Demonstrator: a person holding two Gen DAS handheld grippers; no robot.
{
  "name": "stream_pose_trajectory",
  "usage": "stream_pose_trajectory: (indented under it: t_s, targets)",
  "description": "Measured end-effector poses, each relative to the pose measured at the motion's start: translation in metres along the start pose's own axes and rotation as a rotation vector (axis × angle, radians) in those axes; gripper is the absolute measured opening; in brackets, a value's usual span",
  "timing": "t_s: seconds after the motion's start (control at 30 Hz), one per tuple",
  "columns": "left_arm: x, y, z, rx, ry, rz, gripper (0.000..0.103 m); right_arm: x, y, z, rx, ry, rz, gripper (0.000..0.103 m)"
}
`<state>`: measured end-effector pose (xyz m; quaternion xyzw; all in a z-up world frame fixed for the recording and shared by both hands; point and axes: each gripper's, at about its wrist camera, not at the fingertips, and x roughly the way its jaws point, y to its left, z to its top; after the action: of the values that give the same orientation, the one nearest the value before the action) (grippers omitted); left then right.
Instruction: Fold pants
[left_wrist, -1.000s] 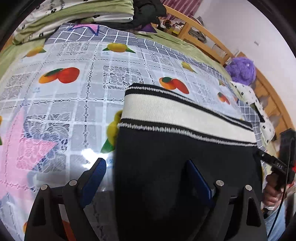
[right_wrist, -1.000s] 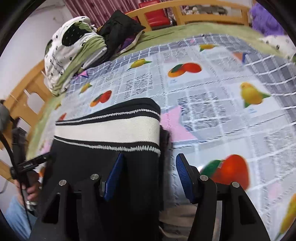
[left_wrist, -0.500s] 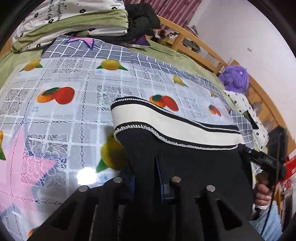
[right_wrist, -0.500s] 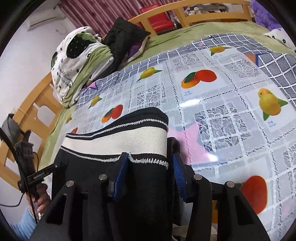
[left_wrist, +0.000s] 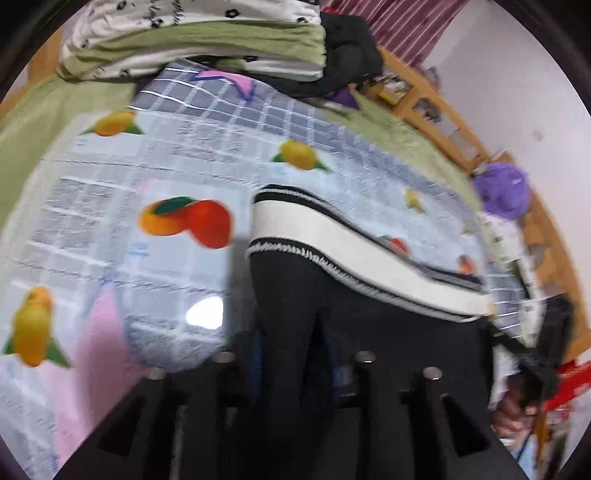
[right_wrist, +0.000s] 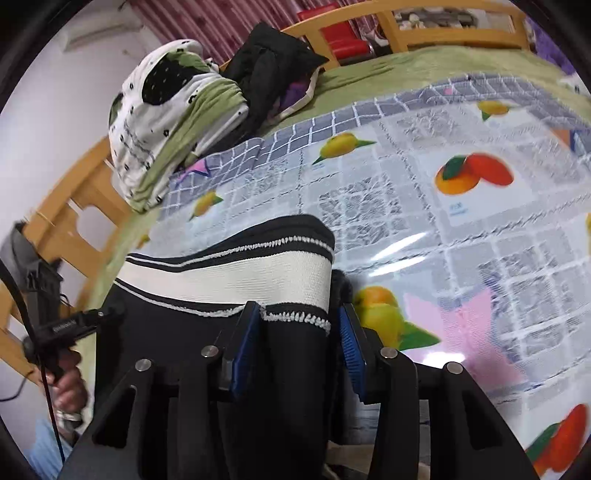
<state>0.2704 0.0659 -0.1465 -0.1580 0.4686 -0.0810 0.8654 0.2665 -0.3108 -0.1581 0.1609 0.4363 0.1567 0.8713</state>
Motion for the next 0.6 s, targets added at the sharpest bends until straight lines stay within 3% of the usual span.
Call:
stream_pose_trajectory:
  t_s: [0.1,0.13,0.17,0.27,0.4,0.5,0.6]
  targets:
    - [-0.018,-0.014,-0.003,0.097,-0.076,0.133,0.049,-0.019,0.024,0.002,-0.124,-0.058,-0.138,0.042]
    - [-0.023,-0.018,-0.002,0.113,-0.108,0.136,0.057,-0.027,0.031,0.002,-0.151,-0.091,-0.158,0.042]
    - [-0.028,-0.022,-0.001,0.123,-0.135,0.128,0.058,-0.031,0.036,0.002,-0.167,-0.108,-0.141,0.042]
    - [-0.025,-0.041,0.009,0.160,-0.165,0.089,0.058,-0.028,0.046,0.007,-0.175,-0.127,-0.107,0.042]
    - [0.002,-0.064,0.028,0.236,-0.164,0.073,0.058,0.002,0.059,0.021,-0.234,-0.119,-0.129,0.042]
    - [0.036,-0.064,0.021,0.266,-0.092,0.137,0.058,0.030,0.055,0.018,-0.265,-0.070,-0.203,0.041]
    - [0.041,-0.069,0.007,0.323,-0.111,0.176,0.060,0.028,0.054,0.013,-0.279,-0.092,-0.202,0.041]
